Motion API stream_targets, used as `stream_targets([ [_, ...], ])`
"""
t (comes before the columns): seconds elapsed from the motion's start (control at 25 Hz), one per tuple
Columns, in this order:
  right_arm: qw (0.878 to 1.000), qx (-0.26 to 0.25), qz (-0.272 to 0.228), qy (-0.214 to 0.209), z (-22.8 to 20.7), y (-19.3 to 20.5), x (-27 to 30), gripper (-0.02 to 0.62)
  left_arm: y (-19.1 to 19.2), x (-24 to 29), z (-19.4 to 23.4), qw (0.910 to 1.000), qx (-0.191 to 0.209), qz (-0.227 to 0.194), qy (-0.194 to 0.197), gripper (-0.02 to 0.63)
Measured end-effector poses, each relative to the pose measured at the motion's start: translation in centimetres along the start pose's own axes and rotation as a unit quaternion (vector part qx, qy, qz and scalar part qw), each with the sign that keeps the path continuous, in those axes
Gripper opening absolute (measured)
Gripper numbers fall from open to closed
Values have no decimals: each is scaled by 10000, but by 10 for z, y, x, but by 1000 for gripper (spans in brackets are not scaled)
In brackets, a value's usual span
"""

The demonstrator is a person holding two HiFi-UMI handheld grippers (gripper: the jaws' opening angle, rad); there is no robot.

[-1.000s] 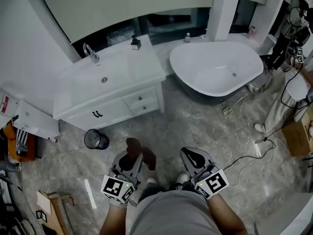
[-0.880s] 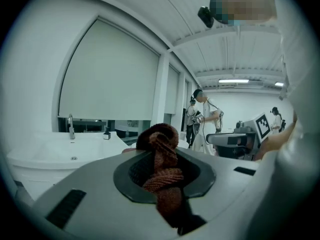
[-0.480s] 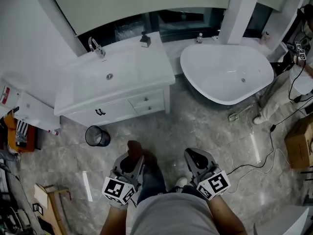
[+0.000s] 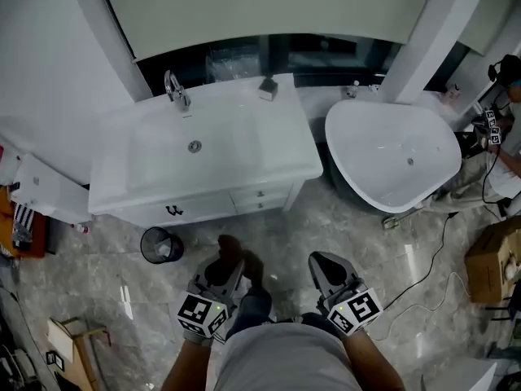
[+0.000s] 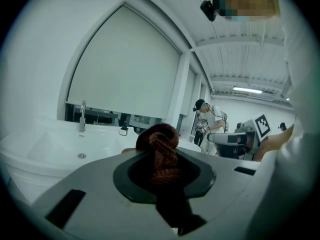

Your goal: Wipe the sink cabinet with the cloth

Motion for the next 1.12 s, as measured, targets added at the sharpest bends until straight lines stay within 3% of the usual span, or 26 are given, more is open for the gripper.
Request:
stream_targets([
  [0.52, 9991, -11, 370, -199, 26, -16, 118, 28, 15, 14, 100, 9977, -241, 632, 76, 72],
  [0.64, 9986, 3, 478, -240, 28, -14, 131, 28, 28, 14, 111, 9964, -264, 806, -76, 72],
  [0.88, 9964, 56, 774, -355, 23, -9, 145, 28, 48, 15, 123, 9926, -696, 878, -465, 72],
  [1.12, 9904, 98, 1145, -773, 8, -1, 163, 28, 67, 28, 132, 9871, -806, 1021, -935, 72],
])
Point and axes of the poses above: the fingertips, and each gripper's own axes: x forward along the fingers, z to its left, y out of its underside, the point moved 7 cm from there along -x, backward along the fingers, and after that the axes turned 3 degrees about z, right-handed, at the moved point
